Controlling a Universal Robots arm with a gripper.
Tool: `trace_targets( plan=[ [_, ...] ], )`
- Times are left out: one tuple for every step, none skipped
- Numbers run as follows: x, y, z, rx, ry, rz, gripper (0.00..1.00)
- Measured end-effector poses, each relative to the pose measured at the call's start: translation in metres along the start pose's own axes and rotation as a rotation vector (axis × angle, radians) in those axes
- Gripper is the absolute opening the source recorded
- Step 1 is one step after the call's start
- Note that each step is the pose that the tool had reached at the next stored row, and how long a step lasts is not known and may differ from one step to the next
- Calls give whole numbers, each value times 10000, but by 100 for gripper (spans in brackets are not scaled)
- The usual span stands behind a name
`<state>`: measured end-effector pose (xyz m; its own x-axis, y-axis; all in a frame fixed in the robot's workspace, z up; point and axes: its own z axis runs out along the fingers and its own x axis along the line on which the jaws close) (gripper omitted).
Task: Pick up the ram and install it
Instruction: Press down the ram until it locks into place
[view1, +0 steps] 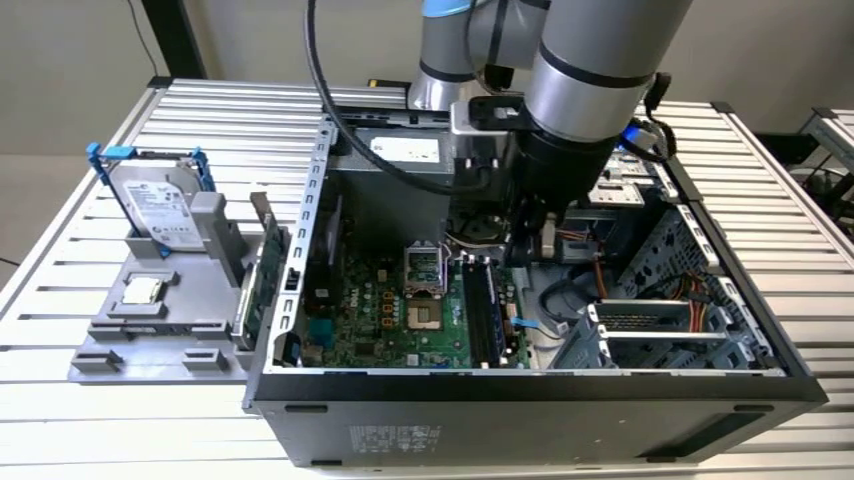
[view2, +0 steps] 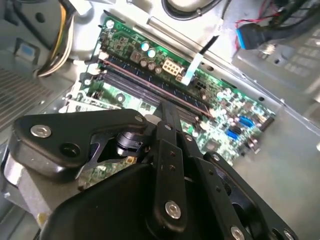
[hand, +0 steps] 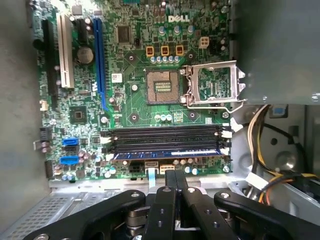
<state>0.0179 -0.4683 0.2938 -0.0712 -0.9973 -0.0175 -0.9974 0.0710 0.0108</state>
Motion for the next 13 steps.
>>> trace_targets(
  plan=[
    [-1, 1, -48, 0, 1, 0, 0],
    [-2, 1, -93, 0, 0, 0, 0],
    [-2, 1, -136, -1, 1, -1, 0],
    [-3, 2, -181, 0, 1, 0, 0],
    [-4, 2, -224, -2, 3, -1, 0],
    [-4, 0, -228, -13, 2, -2, 0],
    [-4, -1, -228, -14, 0, -1, 0],
    [-5, -1, -228, -15, 0, 0, 0],
    [-5, -3, -228, -15, 0, 0, 0],
    [-5, -4, -228, -15, 0, 0, 0],
    [-5, -6, -229, -16, 2, -1, 0],
    [-5, -7, -229, -15, 1, 0, 0],
    [-5, -8, -229, -15, 2, 0, 0]
  ],
)
